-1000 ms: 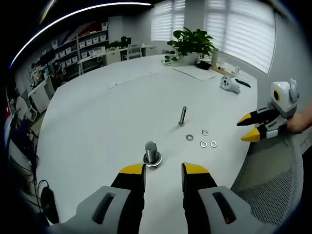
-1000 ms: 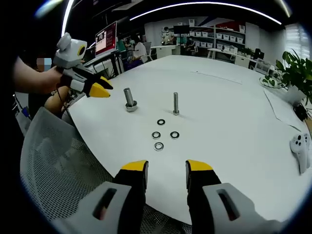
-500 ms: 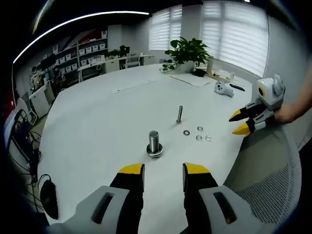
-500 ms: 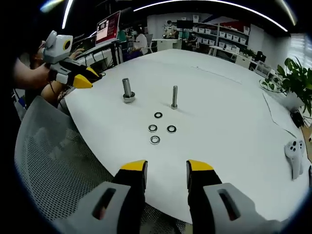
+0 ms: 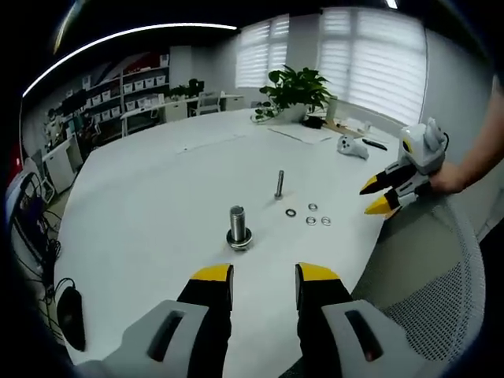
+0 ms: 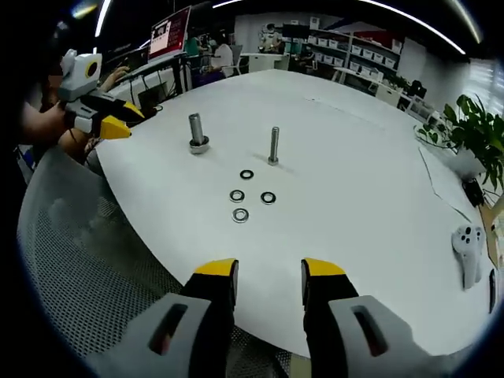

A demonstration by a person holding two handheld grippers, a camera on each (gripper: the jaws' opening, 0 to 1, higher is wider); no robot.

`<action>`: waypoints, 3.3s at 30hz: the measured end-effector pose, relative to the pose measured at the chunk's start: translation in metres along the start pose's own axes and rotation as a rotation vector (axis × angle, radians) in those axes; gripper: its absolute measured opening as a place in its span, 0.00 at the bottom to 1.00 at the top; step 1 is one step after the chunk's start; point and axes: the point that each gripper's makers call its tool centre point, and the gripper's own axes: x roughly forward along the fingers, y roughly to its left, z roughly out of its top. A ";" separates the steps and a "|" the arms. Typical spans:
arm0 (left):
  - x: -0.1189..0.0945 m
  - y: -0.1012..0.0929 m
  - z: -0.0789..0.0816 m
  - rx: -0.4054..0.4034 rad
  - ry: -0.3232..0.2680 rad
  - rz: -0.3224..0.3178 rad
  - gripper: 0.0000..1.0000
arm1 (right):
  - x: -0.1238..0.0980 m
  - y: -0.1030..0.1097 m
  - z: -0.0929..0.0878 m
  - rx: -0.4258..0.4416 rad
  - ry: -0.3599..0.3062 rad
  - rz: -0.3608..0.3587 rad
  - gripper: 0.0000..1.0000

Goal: Place the washer onto the threaded stud by aligning its center hole with the stud, sliding it down to the base, and recovering from edge contact or off-axis alignment until the washer reaches the visible bottom stop.

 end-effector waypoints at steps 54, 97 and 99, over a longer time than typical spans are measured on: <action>0.000 0.000 -0.014 -0.023 -0.015 0.024 0.29 | 0.005 0.008 -0.004 -0.033 0.031 0.046 0.35; -0.002 -0.008 -0.018 -0.005 0.001 -0.007 0.29 | 0.048 0.022 0.044 -0.233 0.163 0.166 0.32; -0.002 -0.008 -0.018 -0.004 0.001 -0.007 0.29 | 0.050 0.023 0.042 -0.231 0.170 0.167 0.32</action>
